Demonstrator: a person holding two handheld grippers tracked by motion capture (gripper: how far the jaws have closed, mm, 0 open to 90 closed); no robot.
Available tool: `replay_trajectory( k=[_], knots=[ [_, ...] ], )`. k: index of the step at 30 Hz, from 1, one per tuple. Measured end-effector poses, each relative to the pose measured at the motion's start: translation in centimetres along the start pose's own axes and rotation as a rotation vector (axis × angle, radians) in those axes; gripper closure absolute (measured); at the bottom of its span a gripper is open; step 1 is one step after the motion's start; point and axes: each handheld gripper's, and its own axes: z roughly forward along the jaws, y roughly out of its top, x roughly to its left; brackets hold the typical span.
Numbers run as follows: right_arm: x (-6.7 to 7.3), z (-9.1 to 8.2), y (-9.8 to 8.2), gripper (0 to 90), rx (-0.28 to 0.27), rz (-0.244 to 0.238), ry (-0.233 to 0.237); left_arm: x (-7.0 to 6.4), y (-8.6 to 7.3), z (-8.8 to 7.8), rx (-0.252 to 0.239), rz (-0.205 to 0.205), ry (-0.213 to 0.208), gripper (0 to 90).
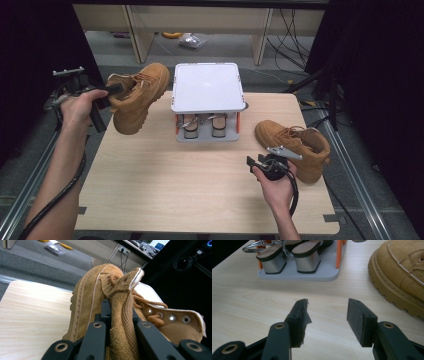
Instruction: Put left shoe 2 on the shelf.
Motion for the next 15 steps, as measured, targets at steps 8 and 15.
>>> replay_trajectory(
  k=[8, 15],
  knots=[
    [-0.01, 0.14, -0.03, 51.8, -0.013, 0.003, 0.012, -0.50, 0.50, 0.11, -0.009, 0.011, -0.009, 82.4],
    [-0.05, 0.16, -0.03, 51.8, -0.009, -0.002, 0.011, -0.74, 0.82, 0.25, -0.010, 0.005, -0.007, 82.3]
  ],
)
